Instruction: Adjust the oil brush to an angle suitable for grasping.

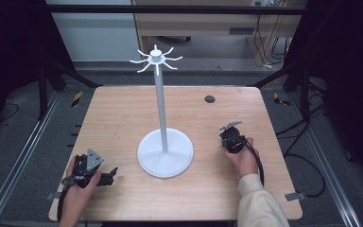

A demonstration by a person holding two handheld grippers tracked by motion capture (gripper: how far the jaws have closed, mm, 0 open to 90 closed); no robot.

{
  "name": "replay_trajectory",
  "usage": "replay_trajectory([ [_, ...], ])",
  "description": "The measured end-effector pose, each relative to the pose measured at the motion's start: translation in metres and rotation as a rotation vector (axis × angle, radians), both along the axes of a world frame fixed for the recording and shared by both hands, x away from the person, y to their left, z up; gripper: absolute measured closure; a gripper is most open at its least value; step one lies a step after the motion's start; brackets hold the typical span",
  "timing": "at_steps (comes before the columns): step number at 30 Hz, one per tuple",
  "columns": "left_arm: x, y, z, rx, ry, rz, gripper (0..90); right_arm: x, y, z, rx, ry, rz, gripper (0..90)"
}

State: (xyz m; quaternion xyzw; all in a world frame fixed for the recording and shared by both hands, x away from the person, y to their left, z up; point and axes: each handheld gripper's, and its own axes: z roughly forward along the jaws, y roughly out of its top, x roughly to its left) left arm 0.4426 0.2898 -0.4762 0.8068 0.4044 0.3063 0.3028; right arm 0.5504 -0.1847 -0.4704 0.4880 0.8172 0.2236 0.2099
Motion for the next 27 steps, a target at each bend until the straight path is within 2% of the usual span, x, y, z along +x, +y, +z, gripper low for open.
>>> replay_trajectory([
  [4, -0.001, 0.001, 0.001, 0.007, -0.002, -0.001, 3.0, -0.006, -0.005, 0.009, 0.024, -0.004, -0.017, 90.0],
  [7, 0.000, 0.002, 0.000, -0.002, -0.003, 0.004, 3.0, -0.013, -0.008, 0.015, 0.030, 0.012, -0.017, 89.8],
  [12, 0.000, 0.001, 0.001, 0.003, -0.002, 0.002, 3.0, -0.024, -0.013, 0.020, 0.018, 0.061, -0.026, 83.7],
  [18, 0.001, 0.002, 0.001, 0.003, -0.005, 0.004, 3.0, -0.030, -0.019, 0.020, 0.013, 0.100, -0.034, 78.8],
  [19, 0.001, 0.002, 0.000, 0.003, 0.001, 0.002, 3.0, -0.031, -0.021, 0.020, 0.011, 0.127, -0.033, 78.1],
  [23, 0.001, 0.001, 0.000, 0.000, -0.002, 0.002, 3.0, -0.033, -0.022, 0.018, 0.000, 0.166, -0.030, 73.3],
  [27, 0.001, 0.002, 0.000, 0.004, 0.000, 0.003, 2.9, -0.035, -0.024, 0.018, 0.002, 0.181, -0.018, 71.3],
])
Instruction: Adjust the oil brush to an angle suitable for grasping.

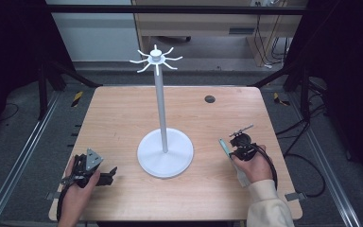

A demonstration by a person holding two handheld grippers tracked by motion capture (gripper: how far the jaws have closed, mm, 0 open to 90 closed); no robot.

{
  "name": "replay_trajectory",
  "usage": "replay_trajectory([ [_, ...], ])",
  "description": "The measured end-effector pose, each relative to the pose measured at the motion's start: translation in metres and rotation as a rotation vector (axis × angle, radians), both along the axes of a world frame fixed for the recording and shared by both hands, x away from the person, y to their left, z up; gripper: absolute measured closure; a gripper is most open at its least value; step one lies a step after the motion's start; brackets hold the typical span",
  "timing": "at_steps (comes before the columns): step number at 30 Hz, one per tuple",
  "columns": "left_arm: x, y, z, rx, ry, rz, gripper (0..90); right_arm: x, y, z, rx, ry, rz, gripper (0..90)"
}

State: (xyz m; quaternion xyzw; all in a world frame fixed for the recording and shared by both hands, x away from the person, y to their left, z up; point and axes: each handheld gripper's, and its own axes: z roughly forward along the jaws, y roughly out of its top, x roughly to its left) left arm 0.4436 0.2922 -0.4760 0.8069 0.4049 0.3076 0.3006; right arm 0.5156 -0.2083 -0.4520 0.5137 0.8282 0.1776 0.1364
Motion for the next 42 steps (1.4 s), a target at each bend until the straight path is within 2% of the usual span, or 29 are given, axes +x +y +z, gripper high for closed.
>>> replay_trajectory([
  [5, 0.000, 0.000, 0.000, 0.002, 0.000, 0.002, 2.9, -0.002, -0.001, -0.001, -0.007, 0.029, -0.009, 68.9],
  [11, 0.000, -0.001, 0.000, -0.001, -0.001, 0.000, 2.9, -0.002, 0.001, -0.007, -0.022, 0.061, 0.013, 69.2],
  [16, 0.000, -0.001, 0.000, -0.001, -0.001, -0.001, 2.9, -0.001, 0.002, -0.010, -0.036, 0.084, 0.010, 70.3],
  [30, 0.000, -0.001, 0.000, 0.006, 0.000, -0.006, 3.0, 0.001, 0.002, -0.016, -0.031, 0.112, 0.027, 76.4],
  [42, 0.000, -0.002, 0.000, 0.008, 0.003, -0.008, 2.9, 0.003, 0.000, -0.017, -0.020, 0.133, 0.002, 80.5],
])
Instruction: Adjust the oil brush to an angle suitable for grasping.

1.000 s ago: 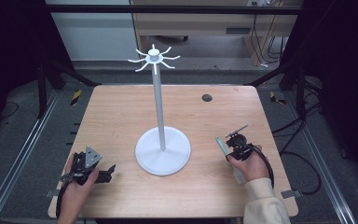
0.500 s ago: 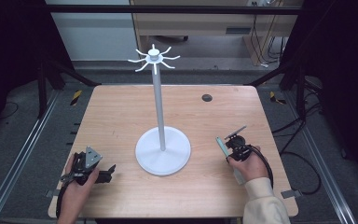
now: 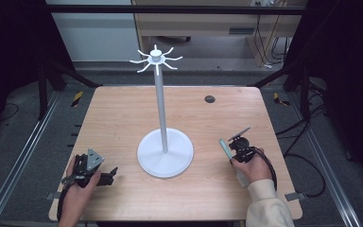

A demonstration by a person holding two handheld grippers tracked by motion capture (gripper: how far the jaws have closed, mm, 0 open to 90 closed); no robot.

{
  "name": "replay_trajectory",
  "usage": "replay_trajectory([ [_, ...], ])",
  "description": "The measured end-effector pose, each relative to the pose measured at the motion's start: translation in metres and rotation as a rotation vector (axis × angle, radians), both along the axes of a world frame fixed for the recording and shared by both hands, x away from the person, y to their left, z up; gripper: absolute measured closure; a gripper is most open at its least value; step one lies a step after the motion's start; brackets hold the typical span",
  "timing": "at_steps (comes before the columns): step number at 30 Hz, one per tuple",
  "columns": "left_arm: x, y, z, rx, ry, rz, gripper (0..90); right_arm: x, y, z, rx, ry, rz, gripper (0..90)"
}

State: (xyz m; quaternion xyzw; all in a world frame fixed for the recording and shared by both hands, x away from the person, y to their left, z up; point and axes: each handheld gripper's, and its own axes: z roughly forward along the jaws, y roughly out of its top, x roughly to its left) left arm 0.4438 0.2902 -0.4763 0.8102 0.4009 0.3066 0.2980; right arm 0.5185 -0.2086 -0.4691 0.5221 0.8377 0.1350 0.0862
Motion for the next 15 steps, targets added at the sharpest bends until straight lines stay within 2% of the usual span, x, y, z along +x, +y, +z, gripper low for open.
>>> replay_trajectory([
  [9, 0.0001, 0.0003, 0.0002, 0.000, -0.002, 0.000, 3.0, -0.0004, 0.0010, 0.0018, -0.005, -0.001, -0.007, 82.3],
  [15, 0.0001, 0.0005, 0.0003, -0.001, -0.003, 0.001, 2.9, -0.0015, 0.0021, 0.0099, 0.000, -0.041, 0.005, 82.4],
])
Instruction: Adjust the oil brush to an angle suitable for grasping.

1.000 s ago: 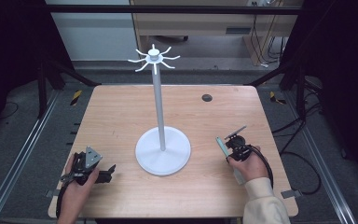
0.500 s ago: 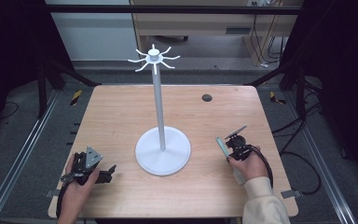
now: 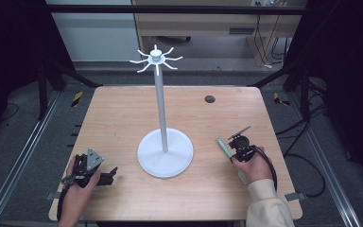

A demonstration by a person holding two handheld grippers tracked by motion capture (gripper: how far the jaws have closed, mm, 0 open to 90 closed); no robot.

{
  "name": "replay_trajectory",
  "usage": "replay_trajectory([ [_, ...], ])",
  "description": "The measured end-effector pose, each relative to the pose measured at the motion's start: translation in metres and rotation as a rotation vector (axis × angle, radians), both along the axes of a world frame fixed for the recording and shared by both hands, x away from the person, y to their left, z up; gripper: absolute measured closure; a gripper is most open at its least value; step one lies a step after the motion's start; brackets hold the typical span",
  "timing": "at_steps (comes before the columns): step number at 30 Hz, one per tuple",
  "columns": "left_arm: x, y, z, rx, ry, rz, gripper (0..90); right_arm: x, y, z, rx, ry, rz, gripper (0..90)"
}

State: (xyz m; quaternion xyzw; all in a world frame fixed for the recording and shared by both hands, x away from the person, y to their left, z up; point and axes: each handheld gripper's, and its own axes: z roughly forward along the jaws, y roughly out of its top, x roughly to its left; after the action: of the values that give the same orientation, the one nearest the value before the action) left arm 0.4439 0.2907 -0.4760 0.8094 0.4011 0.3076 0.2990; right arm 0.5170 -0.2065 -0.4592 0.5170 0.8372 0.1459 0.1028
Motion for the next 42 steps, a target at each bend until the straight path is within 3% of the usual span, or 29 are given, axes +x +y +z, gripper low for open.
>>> replay_trajectory([
  [4, 0.000, 0.000, 0.000, -0.001, 0.000, 0.000, 3.0, -0.001, 0.001, 0.006, 0.014, -0.031, -0.006, 82.4],
  [5, 0.000, 0.000, 0.000, -0.002, 0.000, 0.001, 2.9, -0.002, 0.002, 0.012, 0.040, -0.066, -0.003, 82.4],
  [6, 0.000, 0.000, 0.000, -0.002, 0.000, 0.001, 2.9, -0.002, 0.002, 0.012, 0.040, -0.066, -0.003, 82.4],
  [14, 0.000, 0.001, 0.000, -0.006, -0.003, 0.003, 2.9, -0.006, 0.005, 0.033, 0.133, -0.224, 0.021, 82.5],
  [20, 0.000, 0.000, 0.001, -0.002, -0.003, 0.002, 3.0, -0.009, 0.004, 0.042, 0.163, -0.296, 0.025, 82.5],
  [31, -0.001, 0.000, 0.001, -0.002, -0.003, 0.001, 2.9, -0.016, 0.003, 0.061, 0.243, -0.399, 0.033, 82.5],
  [42, -0.001, 0.000, 0.001, -0.001, -0.002, 0.001, 3.0, -0.021, 0.005, 0.074, 0.306, -0.460, 0.050, 82.5],
])
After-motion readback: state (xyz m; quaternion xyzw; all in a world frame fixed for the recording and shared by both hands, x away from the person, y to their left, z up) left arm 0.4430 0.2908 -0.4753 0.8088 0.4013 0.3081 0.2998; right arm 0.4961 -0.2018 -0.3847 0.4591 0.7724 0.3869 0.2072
